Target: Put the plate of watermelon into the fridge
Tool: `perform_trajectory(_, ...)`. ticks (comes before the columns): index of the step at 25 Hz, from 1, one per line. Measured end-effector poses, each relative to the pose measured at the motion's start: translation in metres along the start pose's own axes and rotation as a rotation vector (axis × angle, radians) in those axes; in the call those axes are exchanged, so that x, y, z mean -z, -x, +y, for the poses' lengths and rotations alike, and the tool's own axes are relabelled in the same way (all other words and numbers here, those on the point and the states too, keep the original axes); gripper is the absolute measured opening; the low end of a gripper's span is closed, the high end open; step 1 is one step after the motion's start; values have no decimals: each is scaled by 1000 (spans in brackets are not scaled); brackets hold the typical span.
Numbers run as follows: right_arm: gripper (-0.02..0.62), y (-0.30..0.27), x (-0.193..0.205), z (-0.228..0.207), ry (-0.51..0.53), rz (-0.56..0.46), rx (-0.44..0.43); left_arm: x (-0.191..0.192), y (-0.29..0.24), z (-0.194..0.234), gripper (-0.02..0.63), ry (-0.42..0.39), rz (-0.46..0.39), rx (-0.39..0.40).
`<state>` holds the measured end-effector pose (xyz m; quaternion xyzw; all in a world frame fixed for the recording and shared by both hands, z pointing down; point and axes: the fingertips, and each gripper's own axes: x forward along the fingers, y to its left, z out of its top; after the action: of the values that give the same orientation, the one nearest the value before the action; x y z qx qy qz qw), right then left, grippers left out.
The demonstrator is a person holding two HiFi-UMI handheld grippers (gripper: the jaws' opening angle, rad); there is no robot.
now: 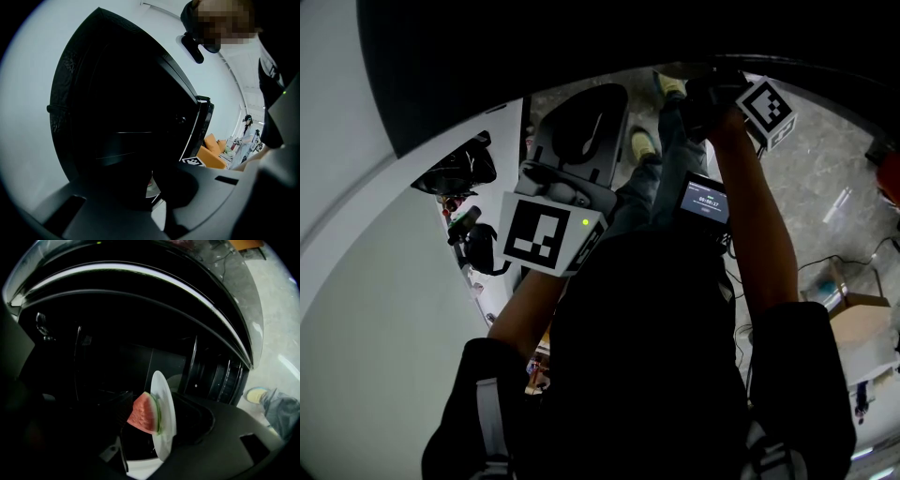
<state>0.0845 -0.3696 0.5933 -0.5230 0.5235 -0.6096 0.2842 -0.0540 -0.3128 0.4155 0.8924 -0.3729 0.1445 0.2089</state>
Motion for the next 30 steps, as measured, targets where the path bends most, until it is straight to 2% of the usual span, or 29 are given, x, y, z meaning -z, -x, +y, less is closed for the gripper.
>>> perform_trajectory(4,251,3,4,1,-22,8,30,-7,-1,0,12,-1,-28,3)
perform_trajectory(8,261,2,6,-5,-25,1,70,-1,-2,1,12,-3,7,6)
perform_trajectory(11,261,0,6,-8,-43,1,93,-10,-4,3,12,-5,-51,7)
perform_trajectory(14,267,1,7,-9,-52,3,112,1,0,2,12,6,6,0)
perform_trajectory(17,268,3,5,-10,-82,-30,118,4,4,-1,12,1,20,-4)
perform_trajectory(22,271,3,5,-11,-85,-48,133,-2,1,-3,12,2,-23,-4)
perform_trajectory(26,273,4,6,-16,-94,-37,156,6,2,-3,12,1,28,-19)
perform_trajectory(30,273,-2,13,-28,-120,-20,181,2,2,-1,12,0,-9,-16)
